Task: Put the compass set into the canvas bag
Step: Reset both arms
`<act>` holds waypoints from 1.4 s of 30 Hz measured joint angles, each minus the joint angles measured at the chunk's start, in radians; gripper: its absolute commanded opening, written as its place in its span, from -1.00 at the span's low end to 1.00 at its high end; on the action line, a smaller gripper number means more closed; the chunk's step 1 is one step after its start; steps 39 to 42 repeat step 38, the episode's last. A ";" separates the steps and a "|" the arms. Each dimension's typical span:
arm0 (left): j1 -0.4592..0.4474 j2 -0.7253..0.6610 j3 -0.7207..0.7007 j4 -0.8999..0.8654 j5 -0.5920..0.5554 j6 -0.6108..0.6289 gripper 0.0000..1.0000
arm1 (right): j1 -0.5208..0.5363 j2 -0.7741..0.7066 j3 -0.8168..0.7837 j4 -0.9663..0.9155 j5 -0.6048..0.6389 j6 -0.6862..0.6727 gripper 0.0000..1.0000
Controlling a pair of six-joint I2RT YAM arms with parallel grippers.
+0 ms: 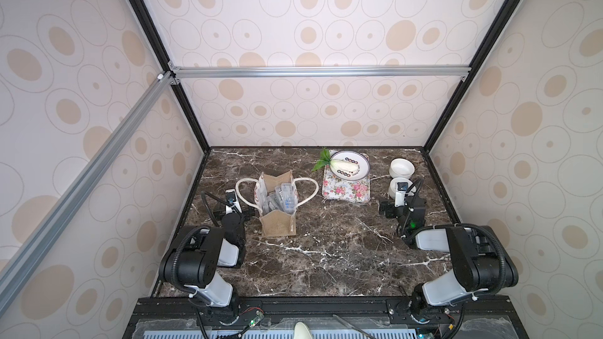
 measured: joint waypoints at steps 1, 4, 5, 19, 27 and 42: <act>0.000 0.000 0.000 0.000 0.000 0.000 1.00 | -0.001 0.000 0.001 -0.004 0.004 0.003 1.00; 0.000 0.000 0.000 0.000 0.000 0.000 1.00 | -0.001 0.000 0.008 -0.019 0.008 0.003 1.00; 0.000 0.000 0.000 0.000 0.000 0.000 1.00 | -0.001 0.000 0.008 -0.019 0.008 0.003 0.99; 0.000 0.000 0.001 -0.001 0.001 0.000 1.00 | -0.001 0.000 0.012 -0.032 0.008 0.003 0.99; 0.022 0.000 0.004 -0.015 0.119 0.009 1.00 | -0.001 0.000 0.012 -0.032 0.008 0.003 0.99; 0.030 0.000 0.024 -0.034 0.179 0.015 1.00 | -0.001 0.000 0.012 -0.035 0.008 0.003 0.99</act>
